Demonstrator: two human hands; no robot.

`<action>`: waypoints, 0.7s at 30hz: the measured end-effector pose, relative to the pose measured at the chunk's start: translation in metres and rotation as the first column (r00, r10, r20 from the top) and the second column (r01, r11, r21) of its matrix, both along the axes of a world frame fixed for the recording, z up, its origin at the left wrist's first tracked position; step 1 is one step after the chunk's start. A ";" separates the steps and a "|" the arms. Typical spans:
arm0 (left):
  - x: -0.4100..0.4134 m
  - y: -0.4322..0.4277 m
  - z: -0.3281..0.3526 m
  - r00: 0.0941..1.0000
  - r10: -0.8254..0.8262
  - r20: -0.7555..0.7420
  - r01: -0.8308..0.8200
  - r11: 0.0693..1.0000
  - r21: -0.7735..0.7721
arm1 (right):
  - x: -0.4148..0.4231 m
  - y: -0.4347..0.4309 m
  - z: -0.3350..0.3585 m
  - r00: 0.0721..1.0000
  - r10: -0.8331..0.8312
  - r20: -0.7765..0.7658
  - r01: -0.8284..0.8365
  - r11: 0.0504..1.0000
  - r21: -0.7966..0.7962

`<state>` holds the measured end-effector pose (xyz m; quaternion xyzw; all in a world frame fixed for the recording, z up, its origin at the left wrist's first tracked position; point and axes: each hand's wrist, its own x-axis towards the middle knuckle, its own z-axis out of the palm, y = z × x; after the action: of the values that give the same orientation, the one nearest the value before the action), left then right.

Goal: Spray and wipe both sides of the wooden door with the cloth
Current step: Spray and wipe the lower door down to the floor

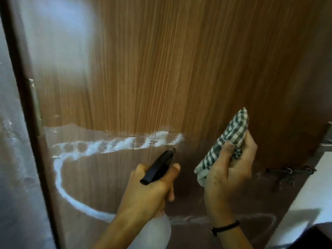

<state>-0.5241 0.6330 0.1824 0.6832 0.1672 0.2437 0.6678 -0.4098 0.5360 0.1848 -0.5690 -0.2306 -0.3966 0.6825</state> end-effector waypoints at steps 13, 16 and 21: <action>0.008 0.049 -0.090 0.945 -0.260 0.198 0.230 0.959 0.162 | 0.078 0.028 -0.069 0.843 0.018 0.537 0.282 0.836 -0.471; -0.001 0.049 -0.102 0.942 -0.258 0.215 0.209 0.952 0.225 | 0.070 0.049 -0.037 0.852 -0.053 0.520 0.310 0.853 -0.420; 0.005 0.039 -0.093 0.991 -0.018 0.135 -0.031 0.935 0.352 | 0.033 0.111 -0.062 0.491 0.129 0.862 0.565 0.706 -0.427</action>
<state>-0.5191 0.6722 0.0890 0.7732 0.0768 0.3179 0.5433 -0.3772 0.6466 0.1224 -0.5306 -0.5753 -0.6000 0.1660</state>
